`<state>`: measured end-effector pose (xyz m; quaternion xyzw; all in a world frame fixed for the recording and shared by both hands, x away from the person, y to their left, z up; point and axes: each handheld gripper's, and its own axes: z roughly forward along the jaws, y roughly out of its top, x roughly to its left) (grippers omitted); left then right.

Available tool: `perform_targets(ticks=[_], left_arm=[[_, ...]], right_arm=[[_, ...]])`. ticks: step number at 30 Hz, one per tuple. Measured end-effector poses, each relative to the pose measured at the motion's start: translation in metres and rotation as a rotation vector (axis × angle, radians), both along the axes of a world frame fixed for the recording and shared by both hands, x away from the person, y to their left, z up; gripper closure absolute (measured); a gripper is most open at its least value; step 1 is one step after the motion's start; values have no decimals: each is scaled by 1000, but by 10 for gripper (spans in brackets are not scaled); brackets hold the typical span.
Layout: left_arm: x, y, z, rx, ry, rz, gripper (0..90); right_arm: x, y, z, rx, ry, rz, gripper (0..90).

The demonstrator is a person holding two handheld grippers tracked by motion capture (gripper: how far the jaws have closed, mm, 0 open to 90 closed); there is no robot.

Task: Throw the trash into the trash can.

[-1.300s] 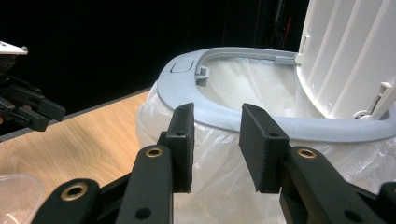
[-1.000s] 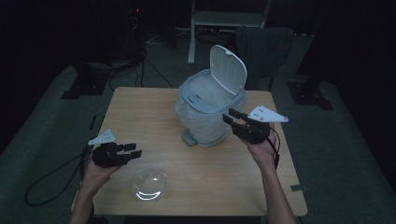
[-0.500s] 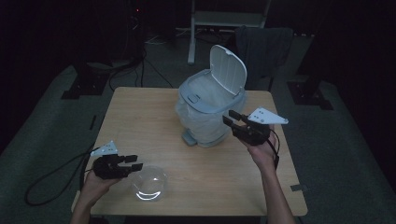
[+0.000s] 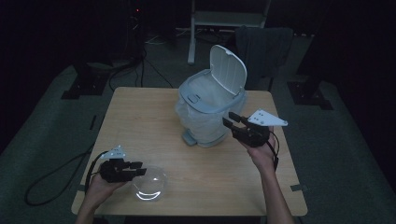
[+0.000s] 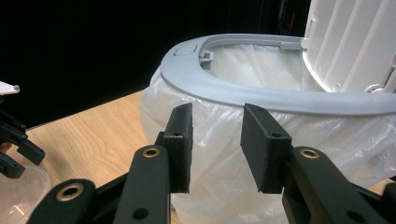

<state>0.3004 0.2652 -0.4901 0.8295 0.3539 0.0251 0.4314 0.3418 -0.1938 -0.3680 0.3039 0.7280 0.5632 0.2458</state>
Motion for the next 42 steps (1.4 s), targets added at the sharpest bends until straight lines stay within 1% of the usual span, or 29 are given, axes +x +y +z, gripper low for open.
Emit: perform_targets(ticks=[1, 5, 6, 7, 14, 19, 29, 31, 33, 35, 37, 39, 42], left_arm=[[0, 0, 0, 1, -6, 4, 653], [2, -2, 1, -1, -22, 15, 710], [3, -4, 1, 0, -31, 16, 710], [4, -5, 2, 1, -35, 15, 745], [9, -13, 3, 11, -57, 12, 811], [12, -17, 3, 17, -68, 15, 823], [19, -19, 3, 3, -89, 43, 831], [24, -23, 3, 5, -102, 57, 830], [28, -26, 3, -1, -106, 63, 826], [33, -29, 2, 2, -107, 69, 823], [36, -33, 2, 5, -111, 66, 816], [39, -37, 5, -5, -116, 58, 800], [39, -35, 11, -13, -128, 50, 760]], right_arm=[[0, -1, -1, 1, -2, 0, 631], [0, -1, -2, 1, 2, -1, 631], [0, -1, -2, 1, 1, 0, 631], [-1, 0, -3, 2, 3, 0, 630], [-1, -1, -4, 3, 5, -1, 631], [-1, -1, -5, 2, 6, -1, 631], [0, 2, -7, -3, 13, 4, 632], [0, 4, -9, -6, 15, 9, 632], [0, 6, -10, -10, 18, 13, 632], [0, 8, -12, -15, 20, 19, 632], [0, 11, -14, -21, 24, 26, 631], [0, 13, -16, -29, 28, 30, 631], [-1, 14, -19, -33, 32, 35, 630]])
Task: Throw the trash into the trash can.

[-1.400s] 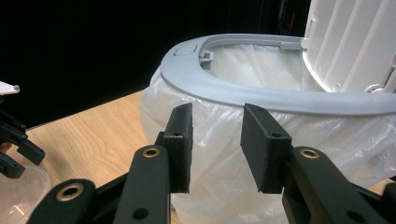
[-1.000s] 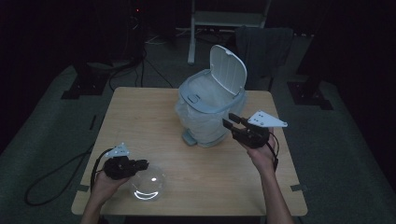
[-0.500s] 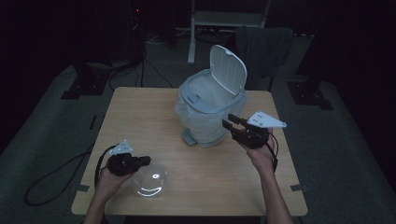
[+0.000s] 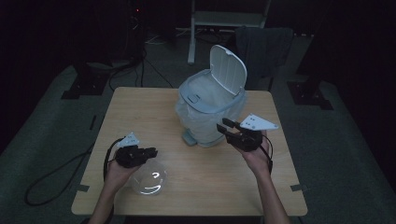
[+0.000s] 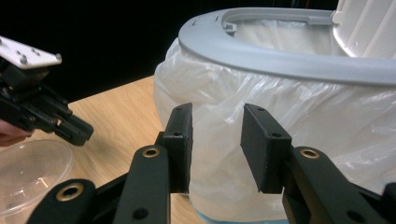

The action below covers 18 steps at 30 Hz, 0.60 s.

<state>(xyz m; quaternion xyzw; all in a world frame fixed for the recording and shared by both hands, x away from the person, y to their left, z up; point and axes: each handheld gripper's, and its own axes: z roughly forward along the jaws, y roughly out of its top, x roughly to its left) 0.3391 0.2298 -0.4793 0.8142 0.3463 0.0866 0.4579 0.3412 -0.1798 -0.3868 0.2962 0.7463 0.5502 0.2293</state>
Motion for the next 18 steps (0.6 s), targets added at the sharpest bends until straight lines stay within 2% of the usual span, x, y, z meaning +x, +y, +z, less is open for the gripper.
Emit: perform_targets(ticks=[3, 7, 14, 17, 18], left_arm=[[-4, 6, 7, -7, -4, 0, 723], [-14, 13, 13, 7, -9, -4, 666], [-38, 30, 4, 48, 25, 20, 591], [-44, 36, 0, 45, 33, 38, 568], [-50, 43, -2, 30, 44, 54, 568]], right_arm=[[0, -1, -2, 1, 5, 2, 629], [-1, -1, -4, 4, 8, 3, 627], [-1, -2, -6, 3, 10, 2, 626], [-1, -1, -7, 5, 14, 1, 626], [-1, -1, -7, 6, 14, 2, 626]])
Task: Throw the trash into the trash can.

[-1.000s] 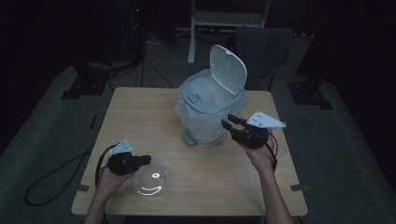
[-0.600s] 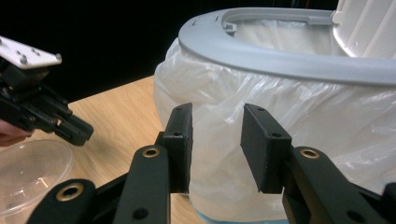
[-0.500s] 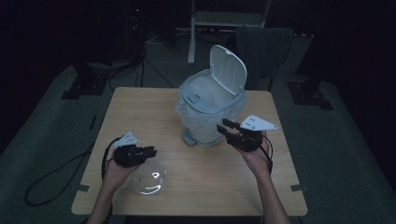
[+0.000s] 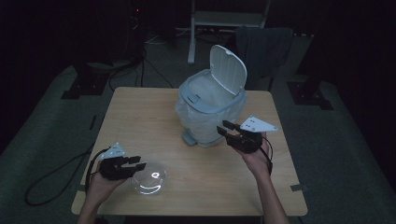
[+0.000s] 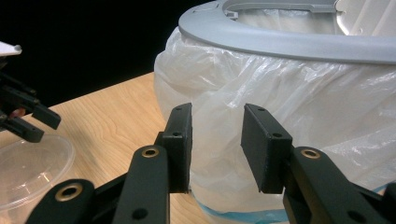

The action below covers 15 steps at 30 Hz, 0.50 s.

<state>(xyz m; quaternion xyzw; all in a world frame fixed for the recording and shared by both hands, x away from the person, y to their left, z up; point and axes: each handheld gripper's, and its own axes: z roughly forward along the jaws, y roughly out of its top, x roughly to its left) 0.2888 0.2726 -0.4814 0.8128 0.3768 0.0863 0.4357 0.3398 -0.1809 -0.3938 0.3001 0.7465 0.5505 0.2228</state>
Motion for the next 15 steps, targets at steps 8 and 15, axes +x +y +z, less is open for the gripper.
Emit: perform_targets(ticks=[8, 15], left_arm=[[-24, 17, -2, -39, 11, 18, 511], [-30, 15, -13, -56, 72, 17, 545]], right_arm=[[0, 1, -2, -2, 4, 2, 625], [-1, 2, -4, -8, 3, 3, 623]])
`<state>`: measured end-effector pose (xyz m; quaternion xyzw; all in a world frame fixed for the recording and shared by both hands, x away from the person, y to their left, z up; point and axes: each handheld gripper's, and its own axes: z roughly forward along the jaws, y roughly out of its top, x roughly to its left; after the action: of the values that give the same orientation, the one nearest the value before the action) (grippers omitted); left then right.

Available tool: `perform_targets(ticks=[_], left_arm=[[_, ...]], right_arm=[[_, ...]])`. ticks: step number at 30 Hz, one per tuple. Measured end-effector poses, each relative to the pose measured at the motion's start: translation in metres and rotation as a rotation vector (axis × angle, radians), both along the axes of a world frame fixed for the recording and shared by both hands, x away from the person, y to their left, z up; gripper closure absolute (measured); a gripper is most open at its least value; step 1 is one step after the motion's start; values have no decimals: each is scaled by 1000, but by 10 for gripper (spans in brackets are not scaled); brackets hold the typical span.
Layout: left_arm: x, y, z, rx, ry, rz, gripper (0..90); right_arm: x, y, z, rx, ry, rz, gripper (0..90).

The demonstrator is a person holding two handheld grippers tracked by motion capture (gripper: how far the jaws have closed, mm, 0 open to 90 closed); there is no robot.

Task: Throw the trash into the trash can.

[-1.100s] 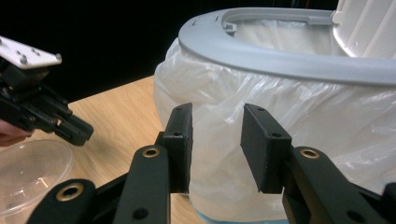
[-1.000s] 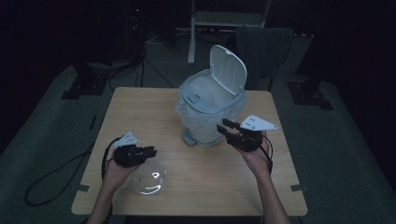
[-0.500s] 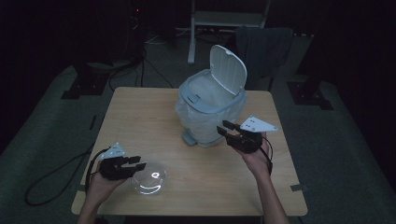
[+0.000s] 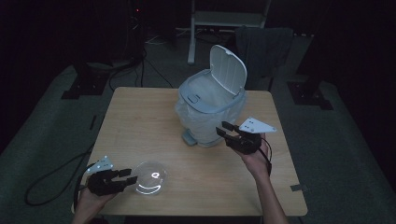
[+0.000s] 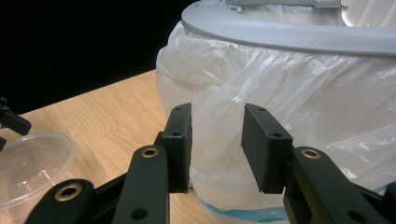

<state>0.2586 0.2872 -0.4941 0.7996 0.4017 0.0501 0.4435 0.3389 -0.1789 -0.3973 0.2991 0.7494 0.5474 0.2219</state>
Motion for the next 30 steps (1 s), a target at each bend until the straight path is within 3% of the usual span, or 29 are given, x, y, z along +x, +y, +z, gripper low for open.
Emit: perform_targets(ticks=[2, 5, 14, 18, 26, 30], left_arm=[[1, -2, -2, -20, 5, 10, 591], [5, -6, -1, -11, -6, 14, 655], [20, -33, 2, 30, -39, -18, 690], [30, -50, 3, 54, -66, -41, 715], [40, -65, 4, 71, -82, -54, 730], [46, -70, 3, 59, -86, -56, 729]], right_arm=[[0, 1, 0, -1, 1, 2, 623], [0, 2, -1, -6, 2, 5, 623], [-6, 13, -11, -33, 15, 41, 619], [-12, 25, -30, -67, 59, 92, 609], [-22, 53, -62, -109, 137, 170, 609], [-34, 79, -76, -129, 163, 256, 590]])
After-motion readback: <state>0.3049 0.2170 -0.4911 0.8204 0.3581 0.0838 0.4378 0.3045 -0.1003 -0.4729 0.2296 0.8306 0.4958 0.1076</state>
